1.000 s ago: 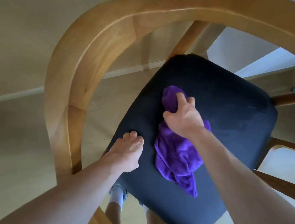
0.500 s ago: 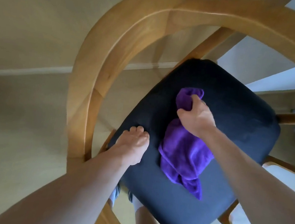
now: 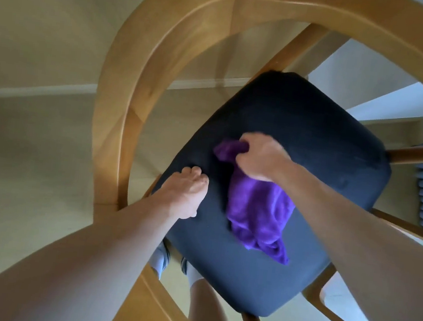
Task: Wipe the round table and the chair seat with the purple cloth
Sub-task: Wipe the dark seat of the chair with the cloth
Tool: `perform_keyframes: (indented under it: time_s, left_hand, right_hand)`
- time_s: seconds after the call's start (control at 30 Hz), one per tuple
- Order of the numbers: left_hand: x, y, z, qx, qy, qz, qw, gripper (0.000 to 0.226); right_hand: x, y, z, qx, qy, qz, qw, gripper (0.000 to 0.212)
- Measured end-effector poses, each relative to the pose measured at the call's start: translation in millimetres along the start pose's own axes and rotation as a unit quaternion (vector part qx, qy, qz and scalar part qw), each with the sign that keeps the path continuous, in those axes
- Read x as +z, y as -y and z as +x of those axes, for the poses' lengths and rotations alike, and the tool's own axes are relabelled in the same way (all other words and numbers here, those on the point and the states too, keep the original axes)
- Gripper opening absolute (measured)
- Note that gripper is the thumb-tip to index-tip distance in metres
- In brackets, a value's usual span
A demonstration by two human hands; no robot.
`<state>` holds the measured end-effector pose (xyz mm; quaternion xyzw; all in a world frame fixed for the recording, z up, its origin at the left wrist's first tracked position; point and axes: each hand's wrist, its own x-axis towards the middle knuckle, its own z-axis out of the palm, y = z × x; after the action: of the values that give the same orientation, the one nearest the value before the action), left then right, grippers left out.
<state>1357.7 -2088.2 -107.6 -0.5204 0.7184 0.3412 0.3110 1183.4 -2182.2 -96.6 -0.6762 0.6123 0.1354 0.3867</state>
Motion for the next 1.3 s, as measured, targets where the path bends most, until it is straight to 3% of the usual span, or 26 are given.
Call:
perform_keyframes:
  time_s: [0.07,0.13,0.27,0.33,0.4,0.5,0.57,0.63,0.73,0.83,0.9,0.97,1.1,1.23,1.3]
  left_hand:
    - [0.9,0.8,1.2,-0.001,0.001,0.004,1.0,0.055]
    - [2.1,1.3,3.4,0.0,0.003,0.001,1.0,0.054]
    - [3.5,2.9,4.4,-0.002,0.003,-0.003,1.0,0.06]
    - [3.0,2.7,3.5,-0.003,0.001,-0.01,1.0,0.065]
    - [2.7,2.3,3.8,-0.003,-0.003,-0.01,1.0,0.065]
    - [4.7,2.8,6.7,-0.002,-0.003,-0.007,1.0,0.064]
    - [5.6,3.4,7.7,0.001,-0.002,-0.011,1.0,0.063]
    - [6.0,4.1,8.4,0.006,-0.005,-0.019,1.0,0.061]
    - [6.0,5.4,8.9,0.009,-0.005,-0.028,1.0,0.061]
    - [7.8,5.1,7.0,-0.002,-0.005,-0.013,1.0,0.074]
    - [7.3,3.5,4.8,-0.009,-0.002,0.0,1.0,0.084]
    - [5.8,3.2,5.0,-0.002,-0.008,-0.003,1.0,0.074]
    - [4.7,4.1,5.5,0.013,-0.005,-0.012,1.0,0.058]
    - [6.8,3.2,6.4,0.012,-0.016,0.004,1.0,0.062]
    - [6.9,2.3,7.1,0.008,-0.017,0.011,1.0,0.063]
  right_hand:
    - [-0.9,-5.2,11.4,0.044,-0.114,0.054,0.991,0.039]
    - [10.4,8.2,16.5,0.062,-0.14,0.031,0.988,0.052]
    - [50.2,30.0,-1.4,-0.073,-0.08,-0.118,0.987,0.051]
    - [62.6,24.7,-18.9,-0.145,-0.018,-0.133,0.98,0.047]
    - [60.6,14.7,-27.8,-0.148,0.001,-0.096,0.984,0.041]
    - [36.8,1.5,-8.6,-0.091,-0.12,0.003,0.989,0.038]
    - [15.0,-4.0,15.1,-0.029,-0.226,0.072,0.971,0.031]
    - [4.1,0.6,36.0,0.022,-0.26,0.09,0.961,0.025]
    - [22.0,29.6,41.2,0.013,-0.206,0.002,0.978,0.029]
    - [55.6,65.0,16.3,-0.144,-0.037,-0.091,0.985,0.026]
    - [60.1,71.2,8.7,-0.195,0.036,-0.122,0.973,0.024]
    - [43.8,62.2,19.3,-0.193,-0.002,-0.14,0.971,0.022]
    - [1.0,27.8,52.0,-0.069,-0.16,-0.095,0.98,0.025]
    - [6.6,31.2,58.9,-0.001,-0.217,-0.044,0.975,0.022]
    - [21.9,49.6,52.8,-0.03,-0.187,-0.062,0.98,0.021]
